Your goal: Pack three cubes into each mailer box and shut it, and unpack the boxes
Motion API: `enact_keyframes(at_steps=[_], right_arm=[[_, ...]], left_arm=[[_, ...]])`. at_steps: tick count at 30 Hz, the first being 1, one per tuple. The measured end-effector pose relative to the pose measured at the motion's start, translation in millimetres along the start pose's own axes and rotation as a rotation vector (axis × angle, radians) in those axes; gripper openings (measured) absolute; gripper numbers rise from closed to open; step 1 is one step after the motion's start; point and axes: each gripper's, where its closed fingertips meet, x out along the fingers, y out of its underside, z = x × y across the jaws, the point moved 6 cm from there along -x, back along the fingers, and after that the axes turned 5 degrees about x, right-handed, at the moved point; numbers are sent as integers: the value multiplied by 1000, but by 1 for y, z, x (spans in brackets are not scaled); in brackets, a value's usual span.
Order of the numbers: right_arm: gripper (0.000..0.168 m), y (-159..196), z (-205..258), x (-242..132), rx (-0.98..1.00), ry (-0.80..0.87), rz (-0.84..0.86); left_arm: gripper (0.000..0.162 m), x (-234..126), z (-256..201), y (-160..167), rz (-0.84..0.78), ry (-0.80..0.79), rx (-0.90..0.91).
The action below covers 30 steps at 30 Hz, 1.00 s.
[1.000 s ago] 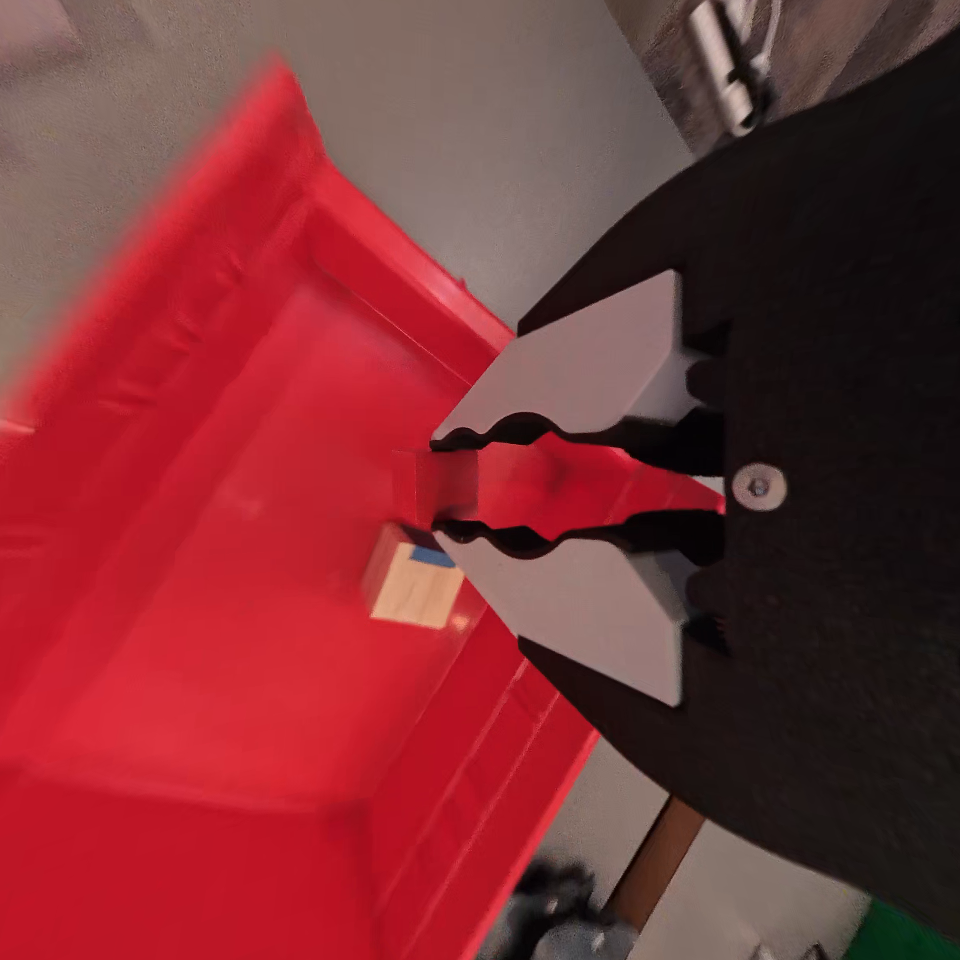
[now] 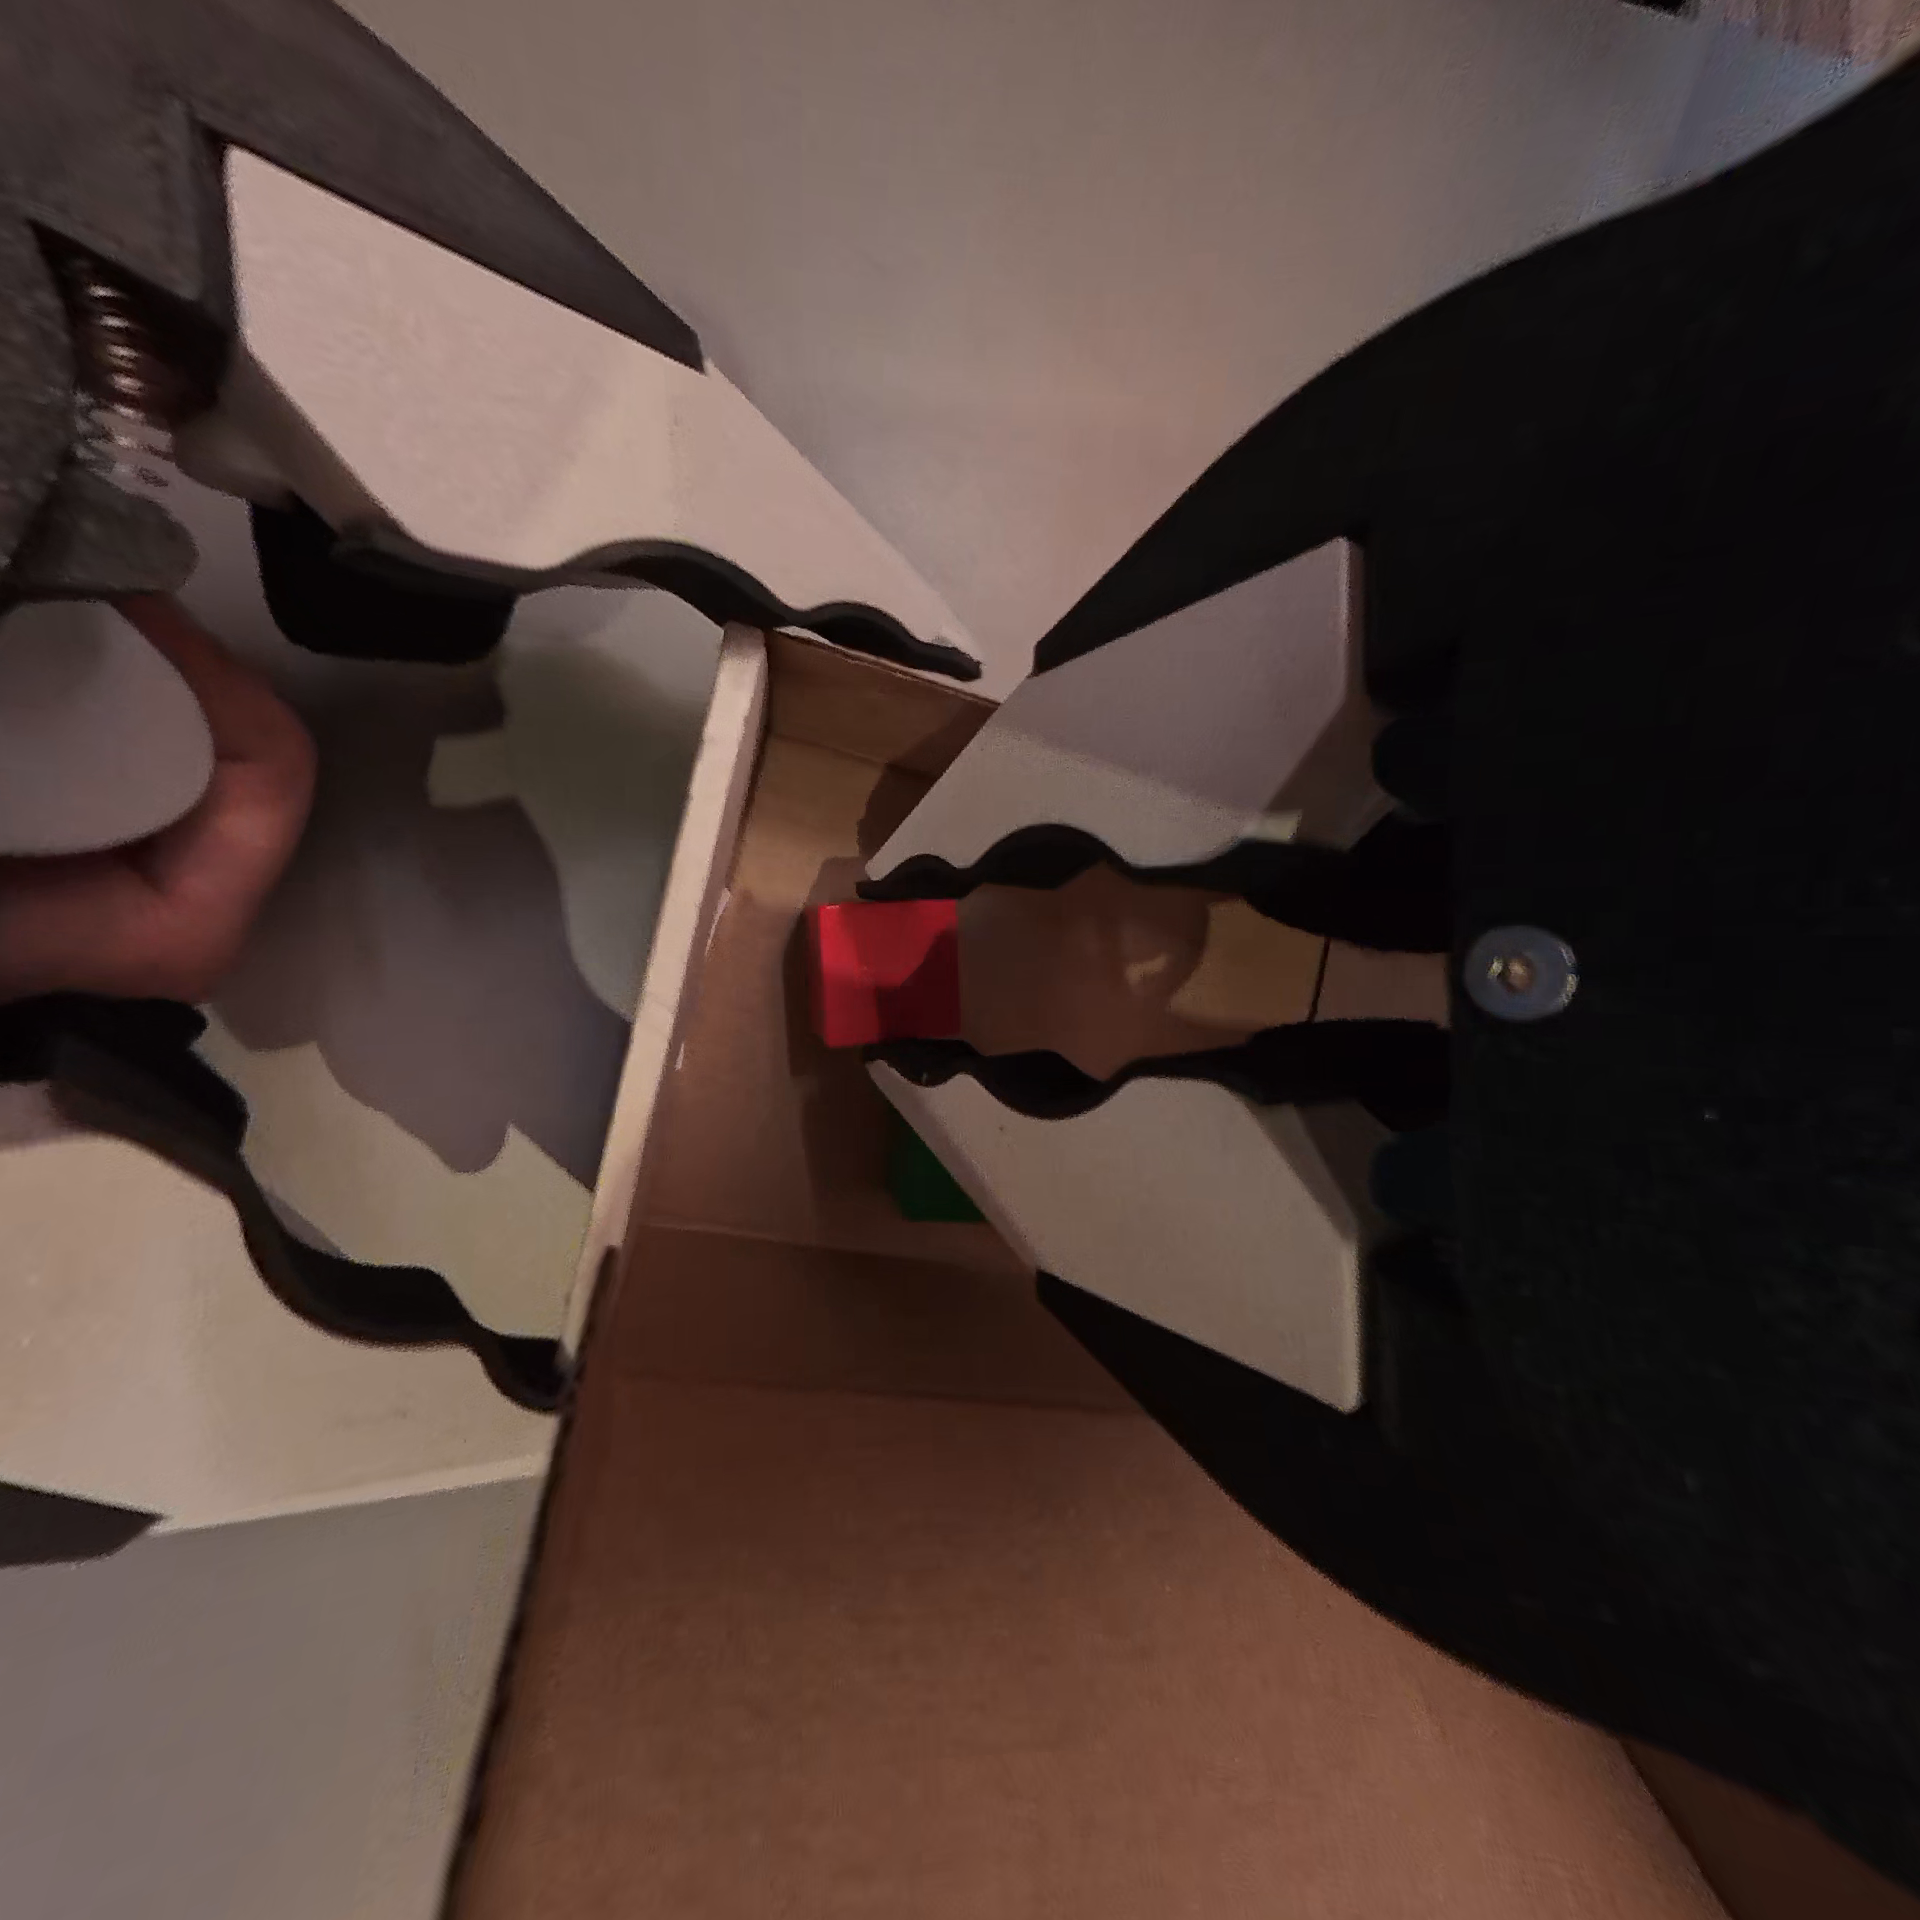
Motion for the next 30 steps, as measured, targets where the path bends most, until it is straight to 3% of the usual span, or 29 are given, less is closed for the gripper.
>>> enact_keyframes(at_steps=[6, 9, 13, 16, 19, 22, 28, 30], right_arm=[[135, 0, 0, 0, -2, 0, 0], [135, 0, 0, 0, -2, 0, 0], [135, 0, 0, 0, 0, -1, 0], [135, 0, 0, -1, 1, 0, 0], [135, 0, 0, -1, 2, -1, 0], [135, 0, 0, -1, 5, 1, 0], [134, 0, -1, -1, 12, 2, 1], [134, 0, -1, -1, 13, 2, 1]], left_arm=[[24, 0, -1, 1, 3, -25, 22], [36, -14, 3, 5, -45, -53, -19], [38, -74, 5, 17, -219, -100, -102], [40, -132, 9, 52, -289, -168, -204], [47, -177, 18, 108, -302, -187, -451], [45, -195, 37, 182, -195, -287, -804], [32, -168, 41, 276, -8, -355, -1396], [50, -153, 37, 292, 25, -311, -1533]])
